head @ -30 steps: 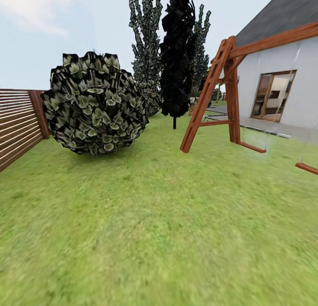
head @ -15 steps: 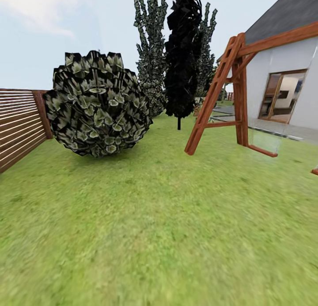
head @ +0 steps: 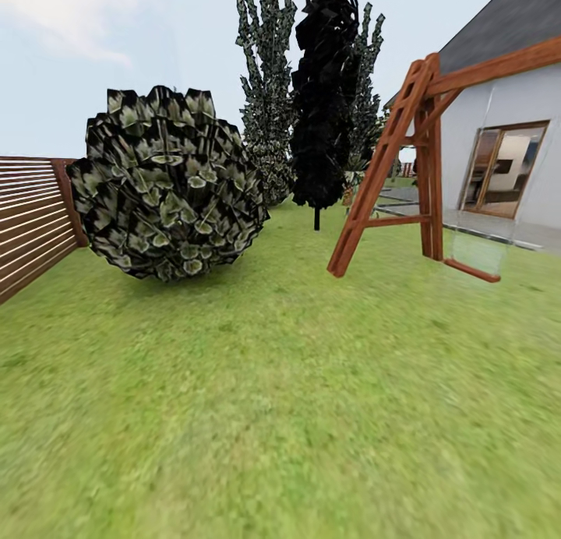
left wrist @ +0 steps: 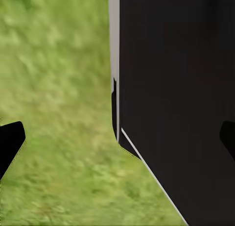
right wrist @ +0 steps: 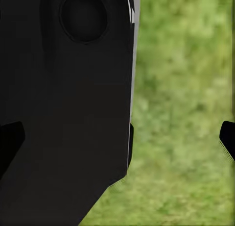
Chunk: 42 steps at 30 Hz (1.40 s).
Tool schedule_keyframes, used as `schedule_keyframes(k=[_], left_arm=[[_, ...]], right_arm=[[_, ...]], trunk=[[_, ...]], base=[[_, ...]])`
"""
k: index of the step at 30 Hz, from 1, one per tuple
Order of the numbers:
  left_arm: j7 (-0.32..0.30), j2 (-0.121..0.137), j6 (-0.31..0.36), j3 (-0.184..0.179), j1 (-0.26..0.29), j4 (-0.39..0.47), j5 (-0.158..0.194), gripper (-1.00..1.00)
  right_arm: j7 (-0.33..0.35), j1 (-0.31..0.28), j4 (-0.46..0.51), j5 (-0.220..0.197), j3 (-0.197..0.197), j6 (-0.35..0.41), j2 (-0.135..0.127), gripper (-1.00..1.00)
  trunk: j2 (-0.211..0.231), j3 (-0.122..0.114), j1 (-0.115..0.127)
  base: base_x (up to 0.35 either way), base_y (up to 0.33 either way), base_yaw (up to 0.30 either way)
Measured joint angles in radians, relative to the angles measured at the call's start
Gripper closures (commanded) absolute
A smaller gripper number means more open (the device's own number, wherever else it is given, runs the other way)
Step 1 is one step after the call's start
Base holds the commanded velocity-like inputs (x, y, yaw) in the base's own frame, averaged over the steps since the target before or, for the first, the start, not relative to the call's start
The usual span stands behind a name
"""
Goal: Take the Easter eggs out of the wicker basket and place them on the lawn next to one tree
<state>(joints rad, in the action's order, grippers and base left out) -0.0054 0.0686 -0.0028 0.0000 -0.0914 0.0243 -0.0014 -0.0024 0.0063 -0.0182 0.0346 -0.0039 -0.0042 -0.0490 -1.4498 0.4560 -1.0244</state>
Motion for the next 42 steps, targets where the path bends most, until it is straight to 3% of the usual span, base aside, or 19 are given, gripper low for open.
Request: schedule_keyframes(k=[42], left_arm=[[0.0,0.0,0.0,0.0,0.0,0.0,0.0,-1.0]], right_arm=[[0.0,0.0,0.0,0.0,0.0,0.0,0.0,-1.0]], trunk=[[0.0,0.0,0.0]], base=[[0.318,0.0,-0.026]])
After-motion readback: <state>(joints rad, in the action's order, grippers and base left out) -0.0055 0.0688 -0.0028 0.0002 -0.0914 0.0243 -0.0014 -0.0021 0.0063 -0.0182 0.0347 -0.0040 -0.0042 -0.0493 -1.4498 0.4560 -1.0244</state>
